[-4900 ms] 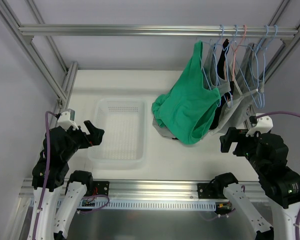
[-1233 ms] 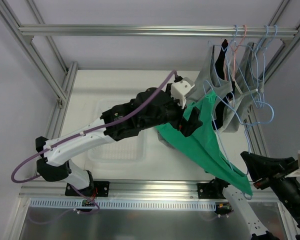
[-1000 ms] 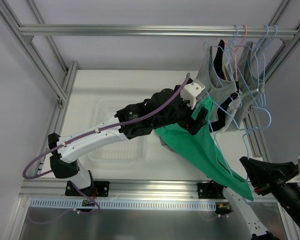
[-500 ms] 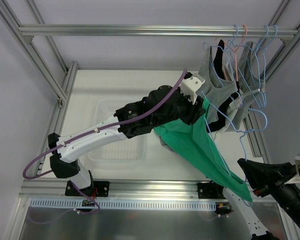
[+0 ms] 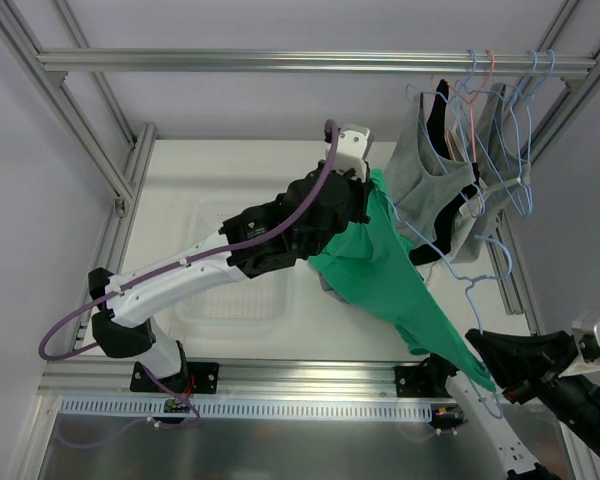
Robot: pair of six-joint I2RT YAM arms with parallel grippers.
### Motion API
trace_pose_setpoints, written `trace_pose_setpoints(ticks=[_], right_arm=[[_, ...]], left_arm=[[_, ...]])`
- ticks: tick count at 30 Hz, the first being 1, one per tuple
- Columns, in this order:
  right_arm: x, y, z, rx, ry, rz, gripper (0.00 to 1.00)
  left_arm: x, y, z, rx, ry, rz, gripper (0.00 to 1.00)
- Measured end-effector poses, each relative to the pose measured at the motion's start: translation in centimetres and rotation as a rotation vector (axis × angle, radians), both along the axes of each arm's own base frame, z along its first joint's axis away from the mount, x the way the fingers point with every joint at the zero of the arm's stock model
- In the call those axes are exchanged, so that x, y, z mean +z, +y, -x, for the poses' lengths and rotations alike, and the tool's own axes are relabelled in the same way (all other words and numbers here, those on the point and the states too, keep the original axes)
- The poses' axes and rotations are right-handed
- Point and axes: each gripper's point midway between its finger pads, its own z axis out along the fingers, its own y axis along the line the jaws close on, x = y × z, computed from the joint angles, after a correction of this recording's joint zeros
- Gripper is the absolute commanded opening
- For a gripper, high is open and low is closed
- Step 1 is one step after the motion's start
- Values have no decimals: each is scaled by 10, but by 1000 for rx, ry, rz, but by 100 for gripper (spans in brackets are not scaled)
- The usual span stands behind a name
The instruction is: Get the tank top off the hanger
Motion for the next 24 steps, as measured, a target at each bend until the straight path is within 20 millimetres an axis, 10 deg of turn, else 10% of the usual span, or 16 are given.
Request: trace_pose_setpoints(ticks=[5,13,17,24], right_arm=[[6,9,35,178,-107,16,0],[30,-3,70,190,-352,-21,0],[26,2,42,153,-355,-57,0],[24,43,-73,121,-287,-252,0]], left_arm=[[17,27,-10,128,-14,52,0],[5,10,22,-95,39,81,0],[-29,16,54,-239,115,112,0],[-55,9,134,-586,168,180,0]])
